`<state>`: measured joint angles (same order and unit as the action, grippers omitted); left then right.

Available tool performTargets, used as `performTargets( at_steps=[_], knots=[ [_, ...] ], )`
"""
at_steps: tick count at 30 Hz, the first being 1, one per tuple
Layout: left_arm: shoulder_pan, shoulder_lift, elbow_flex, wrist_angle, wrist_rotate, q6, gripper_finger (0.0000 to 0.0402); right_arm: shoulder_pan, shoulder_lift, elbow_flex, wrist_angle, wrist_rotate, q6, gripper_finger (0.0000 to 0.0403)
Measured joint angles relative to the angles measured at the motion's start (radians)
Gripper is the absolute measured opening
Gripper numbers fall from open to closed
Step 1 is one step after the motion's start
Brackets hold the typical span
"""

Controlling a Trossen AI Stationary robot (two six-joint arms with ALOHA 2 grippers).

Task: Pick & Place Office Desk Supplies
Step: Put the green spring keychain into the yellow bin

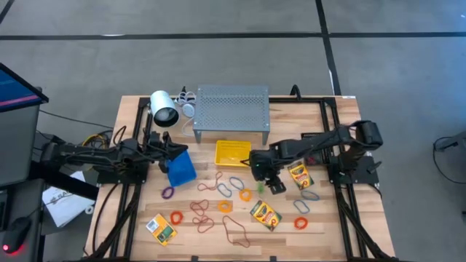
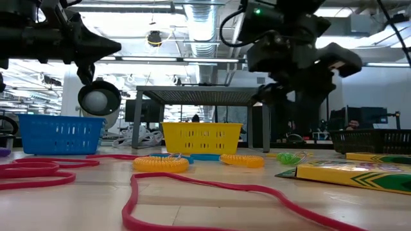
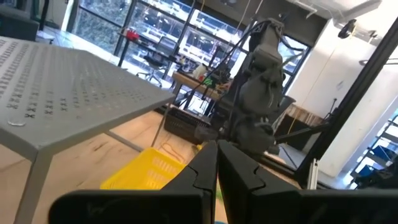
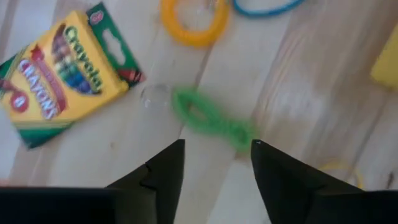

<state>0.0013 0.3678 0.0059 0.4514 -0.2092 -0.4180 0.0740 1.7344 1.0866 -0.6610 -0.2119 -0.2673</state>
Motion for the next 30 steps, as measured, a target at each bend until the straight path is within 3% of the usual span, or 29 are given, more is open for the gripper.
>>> performTargets(
  at_steps=[5,10,23,30],
  knots=[
    [0.000,0.025,0.000,0.022,0.000,0.021,0.0008,0.026,0.066,0.045,-0.003,0.012,-0.024,0.0220],
    [0.000,0.042,0.000,0.023,0.001,0.021,0.0008,0.052,0.118,0.078,-0.042,0.066,-0.070,0.0223],
    [0.000,0.047,0.000,0.034,0.003,0.028,0.0008,0.084,0.153,0.073,-0.037,0.147,-0.211,0.0191],
    [0.000,0.047,0.000,0.036,0.002,0.028,0.0008,0.083,0.151,0.049,0.006,0.158,-0.214,0.0150]
  ],
)
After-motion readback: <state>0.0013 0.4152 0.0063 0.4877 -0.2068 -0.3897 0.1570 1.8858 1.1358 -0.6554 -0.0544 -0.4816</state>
